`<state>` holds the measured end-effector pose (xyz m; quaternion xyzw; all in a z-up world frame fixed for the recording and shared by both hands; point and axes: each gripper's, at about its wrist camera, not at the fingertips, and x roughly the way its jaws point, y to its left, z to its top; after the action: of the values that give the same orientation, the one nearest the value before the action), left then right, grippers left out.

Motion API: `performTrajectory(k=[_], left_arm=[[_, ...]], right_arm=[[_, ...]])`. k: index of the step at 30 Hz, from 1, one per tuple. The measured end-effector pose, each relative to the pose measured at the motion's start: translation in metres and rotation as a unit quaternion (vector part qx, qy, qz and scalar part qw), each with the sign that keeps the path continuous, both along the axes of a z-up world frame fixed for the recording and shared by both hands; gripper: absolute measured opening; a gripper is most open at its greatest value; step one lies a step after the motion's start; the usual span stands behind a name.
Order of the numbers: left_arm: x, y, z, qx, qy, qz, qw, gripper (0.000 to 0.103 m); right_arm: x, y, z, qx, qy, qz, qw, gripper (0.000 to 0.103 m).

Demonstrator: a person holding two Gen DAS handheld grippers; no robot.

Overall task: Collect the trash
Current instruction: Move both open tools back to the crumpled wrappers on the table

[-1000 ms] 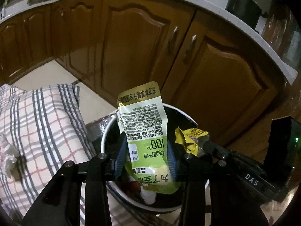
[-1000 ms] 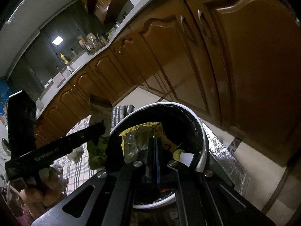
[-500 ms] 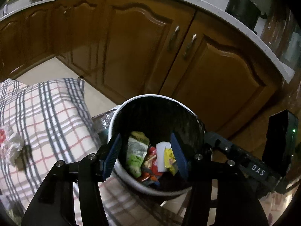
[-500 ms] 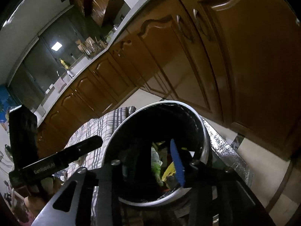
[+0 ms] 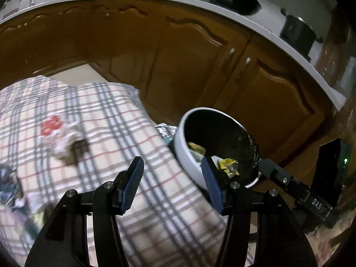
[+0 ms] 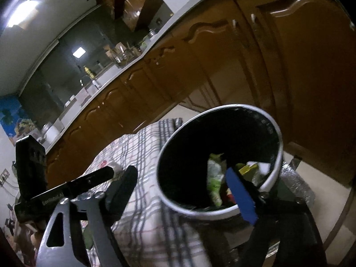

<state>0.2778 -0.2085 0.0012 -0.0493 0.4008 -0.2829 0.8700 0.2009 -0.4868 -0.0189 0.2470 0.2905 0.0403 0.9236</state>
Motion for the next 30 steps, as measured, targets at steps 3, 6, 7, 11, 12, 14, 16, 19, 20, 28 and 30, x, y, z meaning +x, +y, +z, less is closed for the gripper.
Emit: performTrajectory(k=[3,6,7,11,12,14,16,19,20,28,30], left_arm=[[-0.006,0.026,0.005,-0.007,-0.005,0.019,0.9998,0.055],[-0.01,0.047,0.008,-0.01,-0.01,0.035,0.9993,0.059],[-0.012,0.055,0.009,-0.011,-0.012,0.042,0.999,0.059],[-0.017,0.089,0.011,-0.017,-0.014,0.067,0.9975,0.059],[-0.017,0.095,0.012,-0.017,-0.015,0.072,0.9972,0.059],[-0.019,0.113,0.012,-0.016,-0.018,0.087,0.9959,0.059],[-0.018,0.126,0.011,-0.018,-0.015,0.099,0.9948,0.059],[-0.017,0.145,0.008,-0.019,-0.013,0.116,0.993,0.059],[-0.017,0.152,0.008,-0.019,-0.014,0.122,0.9923,0.059],[-0.016,0.183,0.001,-0.013,-0.011,0.15,0.9886,0.059],[-0.015,0.191,0.0,-0.01,-0.011,0.155,0.9878,0.059]], right_arm=[[0.0,0.016,0.001,-0.001,-0.001,0.012,1.0,0.089],[-0.001,0.034,0.003,-0.005,-0.003,0.022,1.0,0.091],[0.0,0.04,0.004,-0.006,-0.003,0.026,1.0,0.091],[0.005,0.06,0.003,-0.007,-0.001,0.043,0.999,0.092],[0.007,0.065,0.003,-0.008,0.0,0.048,0.999,0.092],[0.009,0.076,0.003,-0.01,0.002,0.057,0.998,0.092],[0.014,0.087,0.003,-0.013,0.003,0.068,0.998,0.092],[0.016,0.102,0.004,-0.017,0.003,0.079,0.997,0.092],[0.018,0.106,0.004,-0.018,0.003,0.083,0.996,0.092],[0.034,0.139,0.007,-0.025,0.004,0.11,0.994,0.092],[0.041,0.146,0.006,-0.025,0.006,0.116,0.993,0.092]])
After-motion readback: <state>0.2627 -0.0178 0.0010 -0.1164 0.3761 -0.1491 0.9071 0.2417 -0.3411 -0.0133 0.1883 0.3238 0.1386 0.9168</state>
